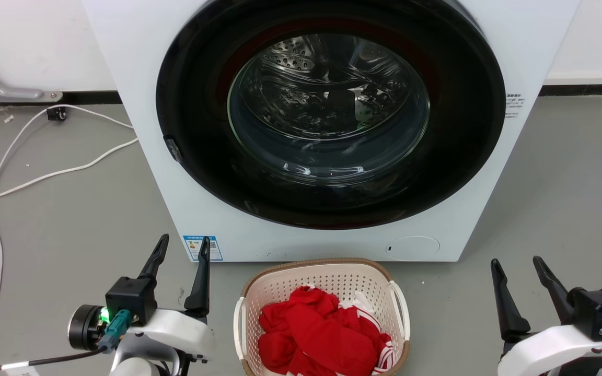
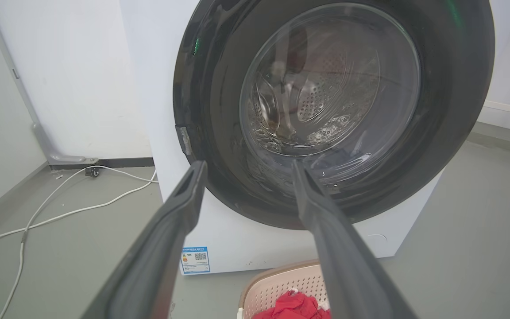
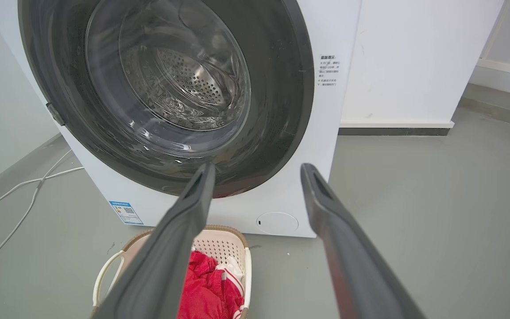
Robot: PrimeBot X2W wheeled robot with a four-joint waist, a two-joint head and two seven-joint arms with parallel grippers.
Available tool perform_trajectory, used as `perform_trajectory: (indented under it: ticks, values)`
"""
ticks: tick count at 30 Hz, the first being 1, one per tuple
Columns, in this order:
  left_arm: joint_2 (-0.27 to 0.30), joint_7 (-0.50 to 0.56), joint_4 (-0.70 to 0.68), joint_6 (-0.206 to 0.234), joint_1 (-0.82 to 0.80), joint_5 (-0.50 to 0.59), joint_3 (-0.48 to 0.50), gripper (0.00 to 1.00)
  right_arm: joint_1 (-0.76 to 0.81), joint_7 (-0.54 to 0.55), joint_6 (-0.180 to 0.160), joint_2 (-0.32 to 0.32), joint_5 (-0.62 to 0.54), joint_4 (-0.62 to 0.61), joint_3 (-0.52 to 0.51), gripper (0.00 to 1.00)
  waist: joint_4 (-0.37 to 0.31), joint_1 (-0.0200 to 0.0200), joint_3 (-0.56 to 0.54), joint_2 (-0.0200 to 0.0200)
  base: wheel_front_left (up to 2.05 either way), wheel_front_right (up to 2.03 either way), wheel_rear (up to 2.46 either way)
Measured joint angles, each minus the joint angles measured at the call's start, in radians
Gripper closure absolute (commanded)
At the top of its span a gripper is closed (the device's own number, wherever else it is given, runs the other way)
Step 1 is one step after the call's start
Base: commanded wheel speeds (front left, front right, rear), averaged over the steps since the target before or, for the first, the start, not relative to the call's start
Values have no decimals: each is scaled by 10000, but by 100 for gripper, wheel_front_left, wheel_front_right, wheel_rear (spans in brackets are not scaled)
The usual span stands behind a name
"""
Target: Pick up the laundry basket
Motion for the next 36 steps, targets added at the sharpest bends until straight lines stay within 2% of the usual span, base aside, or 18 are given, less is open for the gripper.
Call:
perform_trajectory:
  ticks: [25, 36]
  values:
    - [-54, -405, 221, 203, 34, 1187, -73, 0, 184, -222, 2, 13, -1413, -188, -40, 0, 46, 0, -71, 0, 0, 0, 0]
    - [-75, -420, 343, 201, 35, 1062, -56, 0, 189, -311, 2, 15, -1227, -100, -92, 0, 57, 0, -67, 0, 0, 0, 0]
